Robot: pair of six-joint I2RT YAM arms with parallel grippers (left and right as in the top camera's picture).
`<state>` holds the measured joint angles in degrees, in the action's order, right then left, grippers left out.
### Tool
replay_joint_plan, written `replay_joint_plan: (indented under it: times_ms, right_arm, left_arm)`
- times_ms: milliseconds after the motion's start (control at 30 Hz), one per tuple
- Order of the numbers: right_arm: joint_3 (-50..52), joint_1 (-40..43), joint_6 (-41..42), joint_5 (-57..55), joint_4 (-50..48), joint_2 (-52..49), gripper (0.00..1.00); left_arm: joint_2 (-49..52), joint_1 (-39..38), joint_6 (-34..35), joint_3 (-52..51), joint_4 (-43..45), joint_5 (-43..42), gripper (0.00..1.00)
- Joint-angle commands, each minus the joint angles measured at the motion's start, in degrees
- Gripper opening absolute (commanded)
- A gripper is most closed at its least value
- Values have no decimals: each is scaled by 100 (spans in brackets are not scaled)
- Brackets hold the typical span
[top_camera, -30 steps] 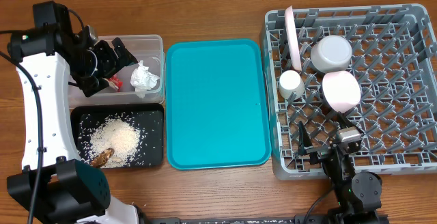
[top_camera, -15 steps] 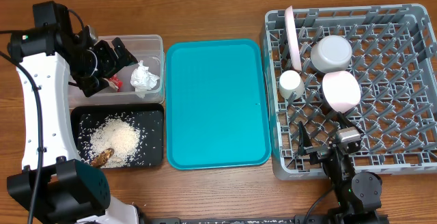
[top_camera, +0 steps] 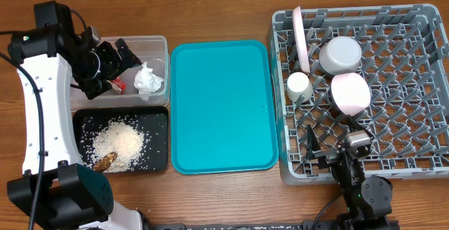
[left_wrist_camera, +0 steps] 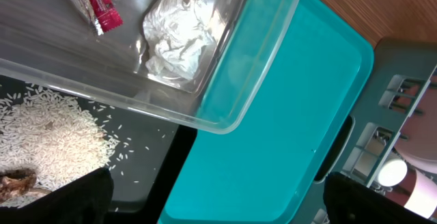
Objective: Sort waste into correct bins and load items into the dishwasher
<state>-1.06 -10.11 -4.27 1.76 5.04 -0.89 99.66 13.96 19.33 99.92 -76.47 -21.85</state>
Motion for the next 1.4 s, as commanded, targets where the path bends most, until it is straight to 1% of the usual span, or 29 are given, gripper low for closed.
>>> replay_joint_plan:
  times_ms: [0, 167, 300, 400, 500, 633, 733, 800, 900, 933, 967, 1100, 1233, 1367]
  right_arm:
    - [61, 28, -24, 48, -39, 72, 100]
    - [61, 28, -24, 48, -42, 72, 100]
    - [61, 28, -24, 48, -42, 72, 100]
    - [61, 28, -24, 48, -42, 72, 100]
    - [61, 28, -24, 48, -42, 72, 100]
    - [61, 28, -24, 48, -42, 72, 100]
    - [61, 28, -24, 48, -39, 72, 100]
    - [61, 28, -26, 48, -42, 72, 100]
    - [61, 28, -26, 48, -39, 72, 100]
    - [61, 28, -26, 48, -39, 72, 100]
    - [61, 28, -26, 48, -39, 72, 100]
    - [61, 28, -24, 48, -42, 72, 100]
    - [61, 28, -26, 48, -39, 72, 100]
    - [61, 28, -24, 48, -42, 72, 100]
  left_arm:
    - [-317, -61, 15, 94, 24, 28, 100]
    - [-1200, -387, 15, 83, 26, 295, 100]
    - [-1956, -951, 13, -55, 20, 560, 100]
    - [-2435, -1381, -26, -131, 11, 1095, 100]
    - [-2883, -1703, -7, -232, -4, 1172, 100]
    - [-3414, -1814, 0, -597, 28, 1174, 100]
    - [-3891, -1805, -4, -1228, 278, 1290, 100]
    - [-4277, -1803, -4, -1801, 691, 1399, 100]
    - [-4920, -1803, -4, -2844, 1674, 1453, 100]
    - [-5187, -1803, -4, -3318, 2184, 1460, 100]
    - [-5316, -1803, -4, -3560, 2450, 1460, 100]
    - [-6092, -1779, -4, -5080, 4190, 1458, 100]
    - [-6771, -1628, -2, -6513, 5840, 1438, 100]
    - [-7425, -1539, -2, -7689, 7029, 1438, 100]
